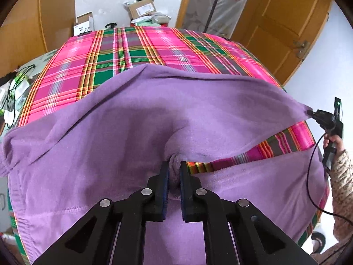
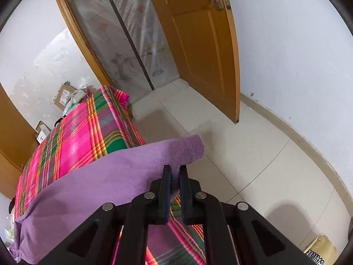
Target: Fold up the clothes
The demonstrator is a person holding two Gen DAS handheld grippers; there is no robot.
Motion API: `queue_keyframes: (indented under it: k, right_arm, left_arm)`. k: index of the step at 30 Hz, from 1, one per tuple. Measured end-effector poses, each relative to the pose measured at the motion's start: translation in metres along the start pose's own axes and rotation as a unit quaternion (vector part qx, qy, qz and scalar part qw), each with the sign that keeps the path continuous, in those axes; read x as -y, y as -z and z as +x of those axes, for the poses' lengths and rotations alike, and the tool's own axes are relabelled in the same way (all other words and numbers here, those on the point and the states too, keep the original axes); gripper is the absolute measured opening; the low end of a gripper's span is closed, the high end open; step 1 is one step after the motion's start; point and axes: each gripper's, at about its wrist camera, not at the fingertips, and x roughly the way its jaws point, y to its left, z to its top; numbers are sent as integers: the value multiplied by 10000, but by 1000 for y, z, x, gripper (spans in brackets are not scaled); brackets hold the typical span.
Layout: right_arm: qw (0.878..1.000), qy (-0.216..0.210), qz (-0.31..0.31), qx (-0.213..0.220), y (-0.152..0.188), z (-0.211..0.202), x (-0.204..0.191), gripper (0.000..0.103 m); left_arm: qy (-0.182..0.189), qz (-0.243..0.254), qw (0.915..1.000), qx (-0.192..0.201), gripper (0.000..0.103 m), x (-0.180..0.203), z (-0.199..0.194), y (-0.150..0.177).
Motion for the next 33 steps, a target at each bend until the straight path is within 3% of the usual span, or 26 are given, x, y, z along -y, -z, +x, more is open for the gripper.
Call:
queue_keyframes:
  k: [3,10,15,17,21,28,33]
  right_arm:
    - [10000,-85,18,24,-4,1,1,7]
    - [9993,187,76,-313,-3,12,6,14]
    - [9987,445,-255,-78,-7,-11,-9,17]
    - [9971,589,-473,76,-8,-23,-19,17]
    - [9953,630,-692,233,-13,-46,-36,17]
    - [9893,-72,-1445,209,1,-81,-107,17]
    - [9696,-936,-2258,-93,36,-104,-182,17]
  left_arm:
    - [18,-10,10000,-30,9,-1,1,1]
    - [112,-214,9997,-38,13,-8,4,-1]
    - [303,-233,9992,106,17,-12,-9,-2]
    - [396,-261,9987,189,24,-17,-16,-2]
    - [405,-426,9977,349,25,-33,-33,5]
    - [-40,-890,9943,579,25,-81,-60,20]
    - [-521,-1179,9892,696,25,-123,-74,27]
